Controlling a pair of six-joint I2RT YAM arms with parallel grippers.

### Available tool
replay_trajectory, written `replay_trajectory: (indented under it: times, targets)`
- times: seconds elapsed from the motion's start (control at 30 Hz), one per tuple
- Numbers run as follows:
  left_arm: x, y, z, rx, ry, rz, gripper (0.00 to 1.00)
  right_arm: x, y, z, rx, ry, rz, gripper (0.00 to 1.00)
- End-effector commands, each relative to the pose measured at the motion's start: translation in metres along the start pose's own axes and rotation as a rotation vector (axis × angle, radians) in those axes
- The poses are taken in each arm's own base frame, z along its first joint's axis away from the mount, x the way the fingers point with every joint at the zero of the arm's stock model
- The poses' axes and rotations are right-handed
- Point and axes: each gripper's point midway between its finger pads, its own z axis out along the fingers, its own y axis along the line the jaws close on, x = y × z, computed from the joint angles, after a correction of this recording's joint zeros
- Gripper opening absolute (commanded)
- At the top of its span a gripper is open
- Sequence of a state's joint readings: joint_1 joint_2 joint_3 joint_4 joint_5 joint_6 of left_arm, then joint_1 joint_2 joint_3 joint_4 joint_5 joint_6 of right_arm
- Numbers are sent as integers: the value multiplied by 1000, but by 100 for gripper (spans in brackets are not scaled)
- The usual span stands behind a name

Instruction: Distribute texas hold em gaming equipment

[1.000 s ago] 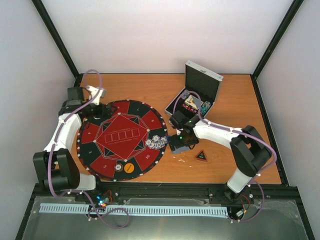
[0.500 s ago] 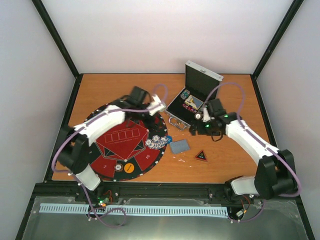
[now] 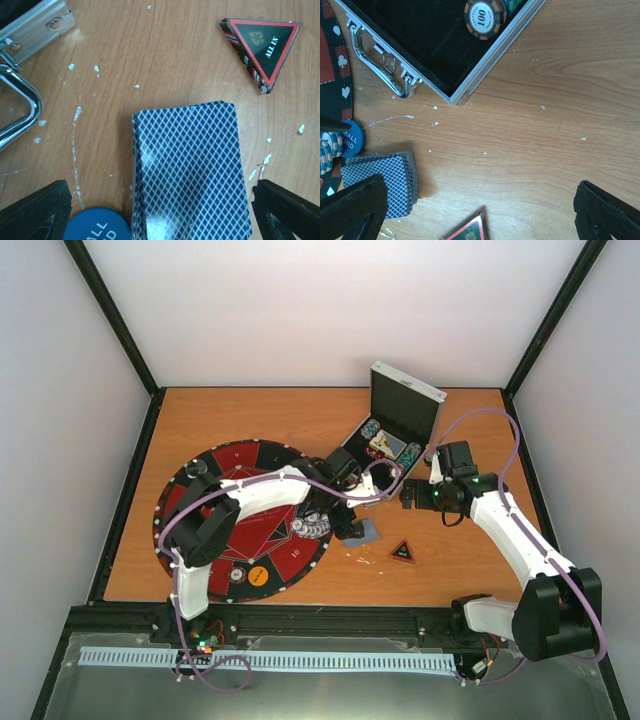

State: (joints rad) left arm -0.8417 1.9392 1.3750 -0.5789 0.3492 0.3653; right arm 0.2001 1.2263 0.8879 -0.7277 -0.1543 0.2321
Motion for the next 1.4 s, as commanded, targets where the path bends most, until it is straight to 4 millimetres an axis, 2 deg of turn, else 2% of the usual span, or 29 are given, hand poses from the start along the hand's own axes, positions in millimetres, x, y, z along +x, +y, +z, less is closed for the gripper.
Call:
replay_trajectory:
  times: [0.0,0.23,0.33,0.5,0.73,0.83,1.1,1.27,1.37]
  targets:
    - [-13,-4,6,53,-37,-26,100,1,-3,2,-8,-6,-9,100]
    - [-5,-15,16,58,-14,2,100,6,-3,6,-20,3,-10,100]
    - [7,-8,28,-1,34,12,100,6,-3,7,-26,8,-12,100]
    - [17,3,36,-60,57,30,100,5,-2,6,-29,2,-14,100]
    - [29,-12,42,-26,45,65,100,6,-2,7,-30,5,-14,100]
    - [24,-12,38,-38,34,82,100,6,-2,8,-31,6,-13,100]
    - [-6,-1,20,-55,-23,89,100,6,0,7,-42,6,-15,100]
    - [-22,-12,4,-13,-62,112,100,6,0,7,-45,7,-15,100]
    - [-15,-25,6,10,-37,116,100,7,1,6,-49,8,-15,100]
